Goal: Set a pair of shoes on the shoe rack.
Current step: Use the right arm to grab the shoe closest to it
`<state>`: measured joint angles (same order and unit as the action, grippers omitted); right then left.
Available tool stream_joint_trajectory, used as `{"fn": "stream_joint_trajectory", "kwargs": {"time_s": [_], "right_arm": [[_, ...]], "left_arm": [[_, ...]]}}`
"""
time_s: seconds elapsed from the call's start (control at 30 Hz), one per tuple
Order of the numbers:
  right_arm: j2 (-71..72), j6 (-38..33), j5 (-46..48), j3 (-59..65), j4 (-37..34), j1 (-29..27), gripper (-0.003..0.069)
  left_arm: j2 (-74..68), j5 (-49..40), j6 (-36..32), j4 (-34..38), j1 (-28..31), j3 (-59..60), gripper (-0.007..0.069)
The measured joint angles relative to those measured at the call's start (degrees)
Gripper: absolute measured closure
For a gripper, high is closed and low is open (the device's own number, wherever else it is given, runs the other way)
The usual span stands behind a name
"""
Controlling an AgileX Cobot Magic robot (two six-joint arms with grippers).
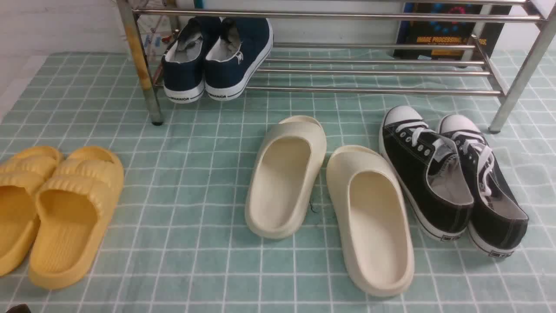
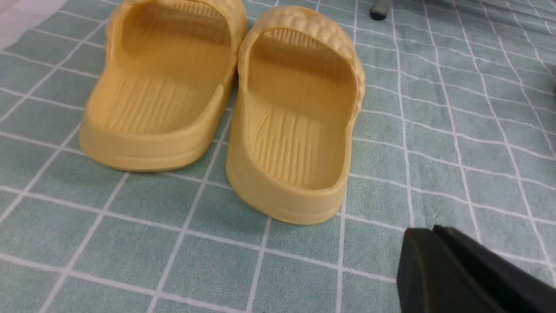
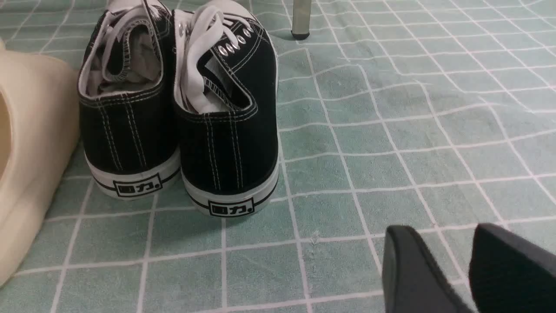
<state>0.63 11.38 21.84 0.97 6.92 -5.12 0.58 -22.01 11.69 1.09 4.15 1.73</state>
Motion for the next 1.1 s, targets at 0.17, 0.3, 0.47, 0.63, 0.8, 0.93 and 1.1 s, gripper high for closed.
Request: {"fn": "stream_joint_trajectory", "kwargs": {"time_s": [0.17,0.3,0.47,0.63,0.8,0.93,1.1], "right_arm": [[0.0,4.7,-0.6,0.0,-5.2,0.0,0.0412],[0.0,6.2,-0.8,0.0,-6.1,0.0,0.0412],[0.0,6.8,-0.9,0.0,-6.9,0.0,0.0412],[0.0,18.9,-2.4,0.4,-18.3,0.0,0.0412],[0.0,31.2,-3.0,0.4,-28.2,0.0,0.0412],[0.0,31.5,-3.2,0.4,-26.0,0.0,0.0412],[0.0,30.2,-4.3,0.5,-23.2,0.0,0.0412]], "left_arm": [[0.0,0.0,0.0,0.0,0.0,0.0,0.0582],[0.0,0.0,0.0,0.0,0.0,0.0,0.0581],[0.0,0.0,0.0,0.0,0.0,0.0,0.0581],[0.0,0.0,0.0,0.0,0.0,0.0,0.0577],[0.0,0.0,0.0,0.0,0.0,0.0,0.0569],[0.0,0.0,0.0,0.0,0.0,0.0,0.0566],[0.0,0.0,0.0,0.0,0.0,0.0,0.0563]]}}
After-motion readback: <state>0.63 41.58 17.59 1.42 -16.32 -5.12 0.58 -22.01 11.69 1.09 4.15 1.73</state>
